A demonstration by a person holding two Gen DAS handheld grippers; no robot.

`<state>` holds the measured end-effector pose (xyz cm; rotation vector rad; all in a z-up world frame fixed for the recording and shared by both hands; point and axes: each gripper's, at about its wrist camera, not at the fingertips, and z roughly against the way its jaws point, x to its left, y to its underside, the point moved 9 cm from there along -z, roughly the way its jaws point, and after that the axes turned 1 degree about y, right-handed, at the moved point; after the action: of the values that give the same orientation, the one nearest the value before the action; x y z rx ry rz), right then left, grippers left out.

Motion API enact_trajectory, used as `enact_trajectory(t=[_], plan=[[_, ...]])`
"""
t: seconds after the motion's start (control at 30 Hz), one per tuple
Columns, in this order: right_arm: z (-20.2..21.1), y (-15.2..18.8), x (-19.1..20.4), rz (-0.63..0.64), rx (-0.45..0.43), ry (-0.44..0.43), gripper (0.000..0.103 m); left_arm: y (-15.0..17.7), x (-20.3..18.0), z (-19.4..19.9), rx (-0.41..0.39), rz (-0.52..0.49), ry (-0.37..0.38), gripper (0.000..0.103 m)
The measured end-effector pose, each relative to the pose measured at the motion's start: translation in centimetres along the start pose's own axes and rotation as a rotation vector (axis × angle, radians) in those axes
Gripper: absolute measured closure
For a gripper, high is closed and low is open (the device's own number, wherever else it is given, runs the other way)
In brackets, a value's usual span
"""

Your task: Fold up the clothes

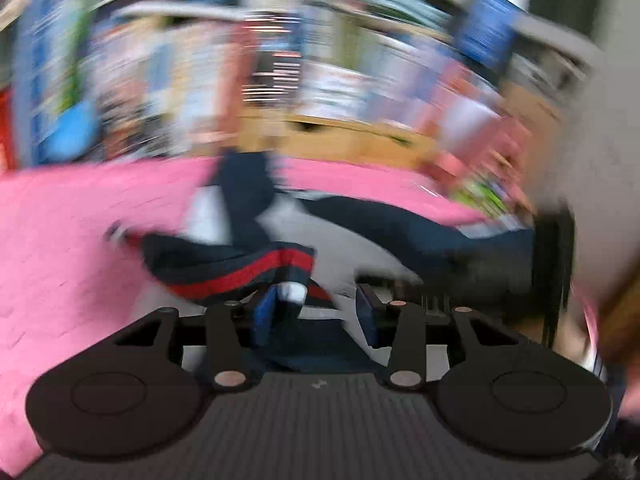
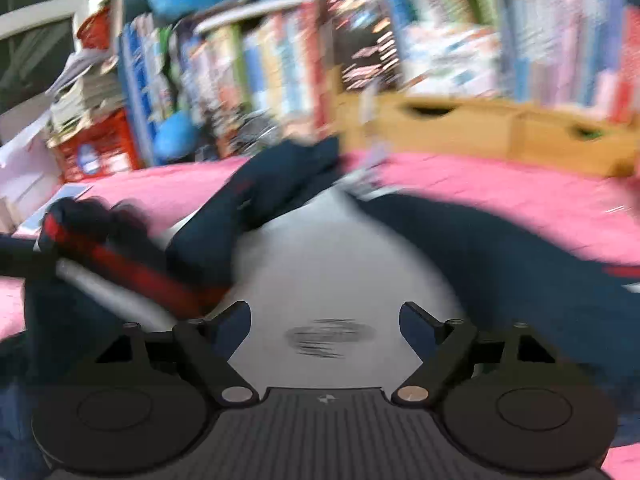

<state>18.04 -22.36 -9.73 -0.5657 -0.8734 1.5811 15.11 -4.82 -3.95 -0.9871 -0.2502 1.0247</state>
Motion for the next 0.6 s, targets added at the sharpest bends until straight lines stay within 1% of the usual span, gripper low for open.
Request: enact_trajectory(t=[0.03, 0.07, 0.1, 0.17, 0.23, 0.27, 0.3, 0.37, 0.43, 0.5, 0.6], plan=[[1.6, -0.4, -1.2, -0.009, -0.011, -0.005, 0.020, 0.5, -1.8, -0.5, 0.013, -0.072, 0.011, 0.055], [2.8, -0.7, -2.0, -0.019, -0.012, -0.027, 0.017, 1.6, -3.5, -0.9, 0.035, -0.133, 0.023, 0.053], [4.0, -1.1, -2.5, -0.025, -0.010, -0.056, 0.016, 2.8, -5.2, -1.4, 0.058, -0.193, 0.034, 0.053], [5.5, -1.6, -1.9, -0.009, 0.005, -0.133, 0.011, 5.4, -7.6, -2.6, 0.123, -0.266, 0.055, 0.053], [6.2, -2.3, 0.1, 0.051, 0.009, -0.169, 0.006, 7.4, -9.2, -4.0, 0.164, -0.312, 0.050, 0.051], [6.2, -2.6, 1.4, 0.097, 0.007, -0.182, 0.004, 8.3, -9.8, -4.1, 0.169, -0.341, 0.043, 0.048], [6.0, -3.0, 3.3, 0.162, 0.000, -0.196, 0.002, 9.0, -10.3, -3.7, 0.162, -0.372, 0.037, 0.044], [4.8, -3.1, 6.9, 0.273, 0.011, -0.223, 0.000, 10.4, -11.2, -2.6, 0.148, -0.425, 0.033, 0.041], [3.3, -2.8, 10.4, 0.366, 0.040, -0.249, 0.000, 11.3, -11.6, -1.2, 0.138, -0.427, 0.050, 0.038], [1.7, -1.8, 12.7, 0.404, 0.100, -0.280, 0.000, 12.0, -11.4, 0.1, 0.137, -0.402, 0.062, 0.033], [0.8, 0.5, 13.8, 0.438, 0.161, -0.282, 0.000, 12.8, -10.6, 1.5, 0.141, -0.349, 0.069, 0.033]])
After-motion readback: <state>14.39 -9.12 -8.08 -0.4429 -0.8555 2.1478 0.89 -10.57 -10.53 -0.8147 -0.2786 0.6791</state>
